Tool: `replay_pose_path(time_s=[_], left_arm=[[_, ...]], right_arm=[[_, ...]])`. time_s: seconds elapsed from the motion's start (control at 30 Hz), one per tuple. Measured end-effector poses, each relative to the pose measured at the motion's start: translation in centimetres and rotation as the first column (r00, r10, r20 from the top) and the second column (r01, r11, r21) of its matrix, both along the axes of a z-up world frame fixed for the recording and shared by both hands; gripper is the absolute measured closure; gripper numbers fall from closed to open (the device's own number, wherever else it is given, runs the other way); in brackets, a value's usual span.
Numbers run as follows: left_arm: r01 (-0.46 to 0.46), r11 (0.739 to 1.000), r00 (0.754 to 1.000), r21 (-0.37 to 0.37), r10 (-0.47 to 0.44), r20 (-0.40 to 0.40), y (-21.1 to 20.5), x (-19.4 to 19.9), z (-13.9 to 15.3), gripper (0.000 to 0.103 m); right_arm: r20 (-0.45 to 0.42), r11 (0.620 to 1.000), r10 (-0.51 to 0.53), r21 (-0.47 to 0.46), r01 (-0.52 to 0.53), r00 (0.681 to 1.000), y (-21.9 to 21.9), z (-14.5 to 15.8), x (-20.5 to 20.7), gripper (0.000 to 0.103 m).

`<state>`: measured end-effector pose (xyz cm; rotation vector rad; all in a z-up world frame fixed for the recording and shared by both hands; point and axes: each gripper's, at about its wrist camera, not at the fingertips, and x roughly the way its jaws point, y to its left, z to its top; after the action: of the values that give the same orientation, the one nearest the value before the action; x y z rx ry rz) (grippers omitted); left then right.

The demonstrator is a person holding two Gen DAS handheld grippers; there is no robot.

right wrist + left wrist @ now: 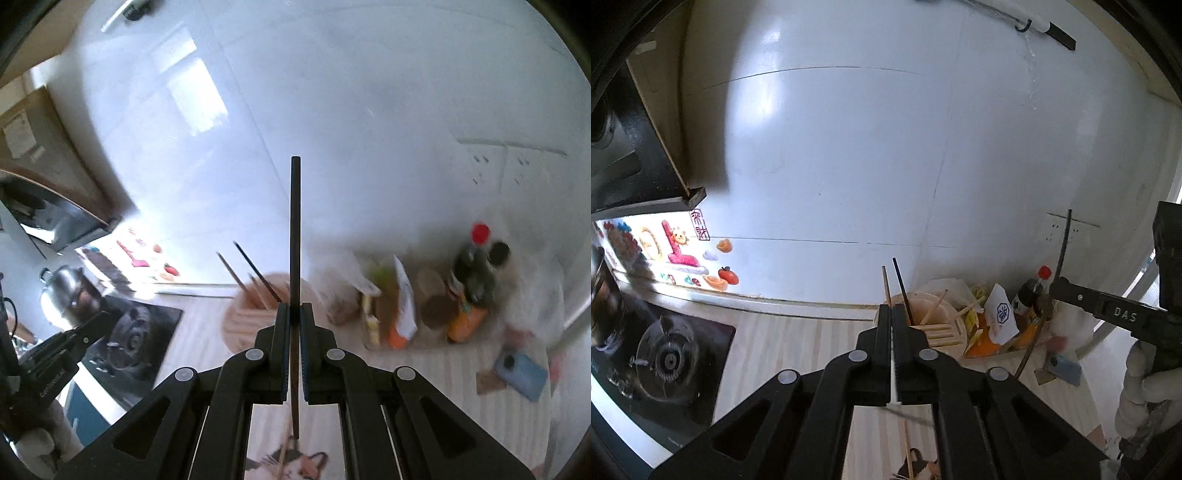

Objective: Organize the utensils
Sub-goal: 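Lift both dark chopsticks and carry them toward the cream holder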

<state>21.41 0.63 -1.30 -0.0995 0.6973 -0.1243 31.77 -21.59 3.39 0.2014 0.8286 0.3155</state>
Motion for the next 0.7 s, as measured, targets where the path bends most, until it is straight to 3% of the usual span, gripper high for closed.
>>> replay_pose_path(time_s=[0.03,0.07,0.1,0.17,0.27,0.37,0.47,0.57,0.67,0.7], left_arm=[[0.001,1.0,1.0,-0.015,-0.001,-0.02,0.3,0.2,-0.7,0.096],[0.011,0.999,0.999,-0.03,-0.012,-0.043,0.5,0.3,-1.5,0.087],[0.017,0.999,0.996,-0.033,-0.02,-0.083,0.6,0.4,-2.9,0.068],[0.007,1.0,0.989,-0.003,-0.007,-0.146,0.5,0.4,-6.0,0.051],[0.049,0.997,0.963,0.056,-0.032,-0.269,-0.3,1.0,-12.5,0.051],[0.203,0.966,0.913,0.162,-0.127,-0.387,-2.3,1.7,-18.9,0.051],[0.447,0.828,0.84,0.339,-0.258,-0.478,-5.8,1.7,-24.4,0.051],[0.679,0.588,0.714,0.439,-0.39,-0.581,-9.0,1.1,-29.3,0.051],[0.787,0.413,0.614,0.459,-0.442,-0.654,-10.4,0.9,-32.9,0.051],[0.806,0.373,0.591,0.459,-0.45,-0.67,-10.8,0.9,-33.7,0.051]], right_arm=[[-0.002,1.0,0.004,-0.014,-0.004,1.0,0.4,0.1,0.2,0.098],[-0.009,1.0,0.007,-0.021,-0.007,1.0,0.6,-0.2,0.3,0.098],[-0.036,0.999,0.017,-0.027,-0.018,0.999,0.7,-1.1,0.3,0.098],[-0.108,0.999,0.014,-0.029,-0.017,0.994,0.2,-4.1,0.1,0.098],[-0.275,1.0,-0.015,-0.016,0.012,0.961,-1.6,-10.9,-0.4,0.098],[-0.462,0.997,-0.065,-0.003,0.072,0.884,-4.0,-18.7,-1.3,0.098],[-0.559,0.994,-0.101,-0.028,0.103,0.823,-5.4,-23.5,-2.2,0.098],[-0.615,0.991,-0.132,-0.068,0.115,0.777,-6.1,-27.0,-3.1,0.098],[-0.646,0.988,-0.156,-0.091,0.128,0.747,-6.5,-29.0,-3.4,0.098],[-0.653,0.986,-0.167,-0.1,0.134,0.739,-6.6,-29.5,-3.5,0.098]])
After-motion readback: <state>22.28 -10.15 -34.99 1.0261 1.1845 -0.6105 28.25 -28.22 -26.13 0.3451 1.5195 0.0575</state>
